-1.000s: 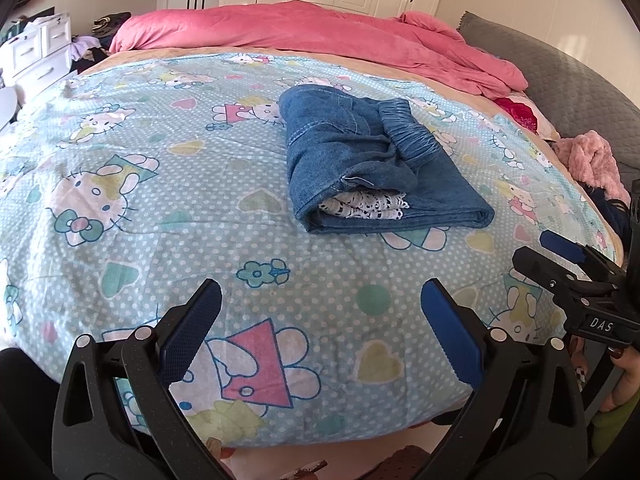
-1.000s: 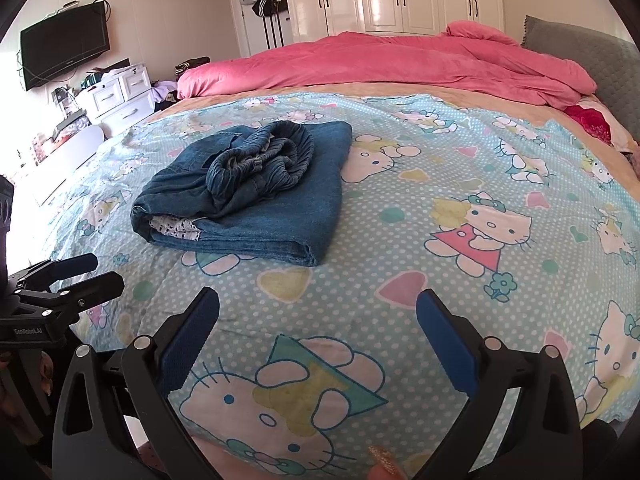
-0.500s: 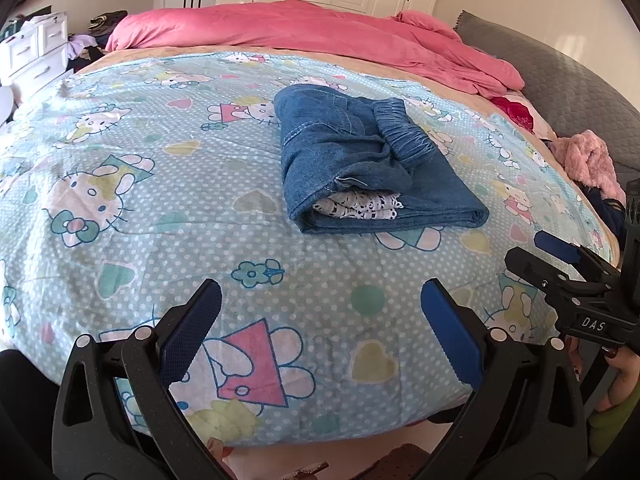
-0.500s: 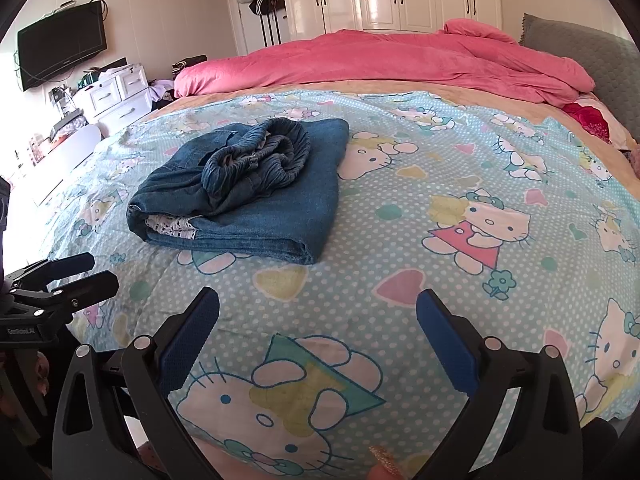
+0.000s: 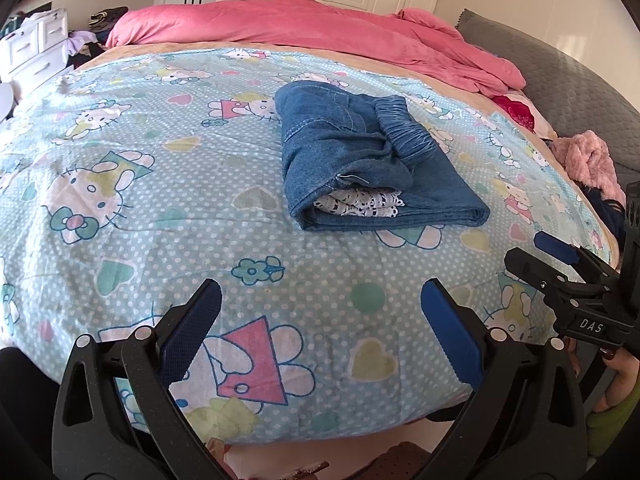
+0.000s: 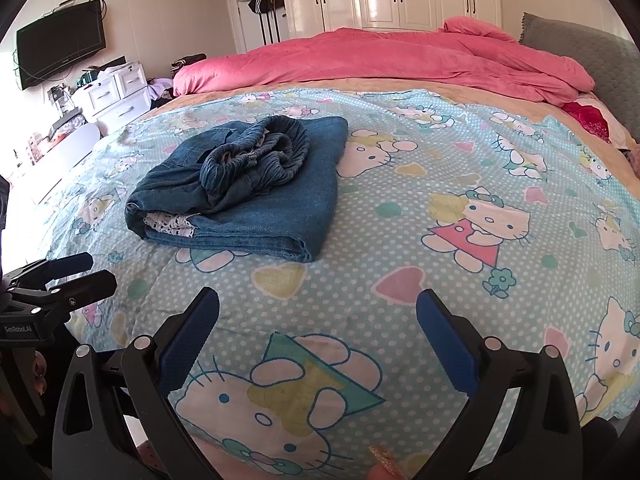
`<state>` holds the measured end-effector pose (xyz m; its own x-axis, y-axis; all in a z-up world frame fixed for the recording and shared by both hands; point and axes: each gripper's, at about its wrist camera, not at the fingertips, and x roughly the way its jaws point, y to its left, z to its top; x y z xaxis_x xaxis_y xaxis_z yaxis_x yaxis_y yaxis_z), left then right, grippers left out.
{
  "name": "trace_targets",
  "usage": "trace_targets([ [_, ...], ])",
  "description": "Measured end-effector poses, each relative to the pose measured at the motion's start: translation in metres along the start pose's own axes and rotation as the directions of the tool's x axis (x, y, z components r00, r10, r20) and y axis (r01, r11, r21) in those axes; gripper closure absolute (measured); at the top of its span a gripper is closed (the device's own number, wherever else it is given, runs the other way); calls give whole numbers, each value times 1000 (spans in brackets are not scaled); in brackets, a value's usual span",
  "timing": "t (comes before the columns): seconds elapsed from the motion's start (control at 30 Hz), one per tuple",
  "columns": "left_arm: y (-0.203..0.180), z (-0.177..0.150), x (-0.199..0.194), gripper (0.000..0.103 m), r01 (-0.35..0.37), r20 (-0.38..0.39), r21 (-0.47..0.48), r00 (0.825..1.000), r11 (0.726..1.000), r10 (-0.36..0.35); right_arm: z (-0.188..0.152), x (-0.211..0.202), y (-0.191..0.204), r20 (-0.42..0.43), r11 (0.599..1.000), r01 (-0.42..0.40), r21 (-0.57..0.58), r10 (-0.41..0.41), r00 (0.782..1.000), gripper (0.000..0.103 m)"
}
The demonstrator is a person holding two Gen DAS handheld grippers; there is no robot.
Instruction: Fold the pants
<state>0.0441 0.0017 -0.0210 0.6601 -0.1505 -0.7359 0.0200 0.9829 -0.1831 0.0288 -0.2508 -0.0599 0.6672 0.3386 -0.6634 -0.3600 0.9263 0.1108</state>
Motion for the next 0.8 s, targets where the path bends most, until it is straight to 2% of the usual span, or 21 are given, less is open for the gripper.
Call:
trace_targets([
  [0.8, 1, 0, 1, 9, 3, -6, 0, 1000, 1000, -3, -1, 1, 0, -3, 1000, 1, 3, -1, 1000, 4],
])
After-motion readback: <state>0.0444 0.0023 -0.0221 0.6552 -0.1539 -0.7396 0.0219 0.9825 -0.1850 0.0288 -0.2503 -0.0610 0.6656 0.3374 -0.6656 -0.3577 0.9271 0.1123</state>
